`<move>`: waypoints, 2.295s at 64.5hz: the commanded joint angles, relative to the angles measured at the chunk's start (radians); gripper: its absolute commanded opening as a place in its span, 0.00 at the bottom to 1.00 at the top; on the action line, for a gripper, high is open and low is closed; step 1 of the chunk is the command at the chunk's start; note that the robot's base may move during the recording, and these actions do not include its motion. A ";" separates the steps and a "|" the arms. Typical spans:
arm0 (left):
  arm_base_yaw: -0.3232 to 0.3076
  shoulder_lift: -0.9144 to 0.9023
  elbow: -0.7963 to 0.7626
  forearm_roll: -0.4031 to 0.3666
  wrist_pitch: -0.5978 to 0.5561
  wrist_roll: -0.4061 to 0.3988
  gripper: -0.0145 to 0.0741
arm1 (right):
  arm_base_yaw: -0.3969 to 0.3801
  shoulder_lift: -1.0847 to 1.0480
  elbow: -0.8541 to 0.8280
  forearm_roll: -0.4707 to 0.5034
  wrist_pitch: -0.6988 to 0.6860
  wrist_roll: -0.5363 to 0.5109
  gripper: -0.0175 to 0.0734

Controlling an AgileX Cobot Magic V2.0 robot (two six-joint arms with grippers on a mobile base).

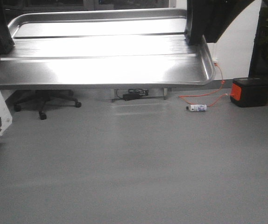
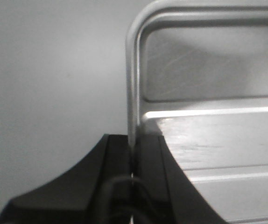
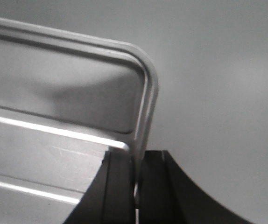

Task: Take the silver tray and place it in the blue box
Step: 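Hold the tray with both grippers while the base turns away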

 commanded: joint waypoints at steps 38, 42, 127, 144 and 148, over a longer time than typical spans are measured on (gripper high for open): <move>-0.006 -0.030 -0.026 0.031 -0.003 0.019 0.05 | -0.001 -0.039 -0.026 -0.065 -0.014 -0.024 0.25; -0.006 -0.030 -0.026 0.031 -0.003 0.019 0.05 | -0.001 -0.039 -0.026 -0.065 -0.014 -0.024 0.25; -0.006 -0.030 -0.026 0.031 -0.006 0.019 0.05 | -0.001 -0.039 -0.026 -0.066 -0.014 -0.024 0.25; -0.006 -0.030 -0.026 0.031 -0.006 0.019 0.05 | -0.001 -0.039 -0.026 -0.066 -0.014 -0.024 0.25; -0.006 -0.030 -0.026 0.031 -0.006 0.019 0.05 | -0.001 -0.039 -0.026 -0.066 -0.014 -0.024 0.25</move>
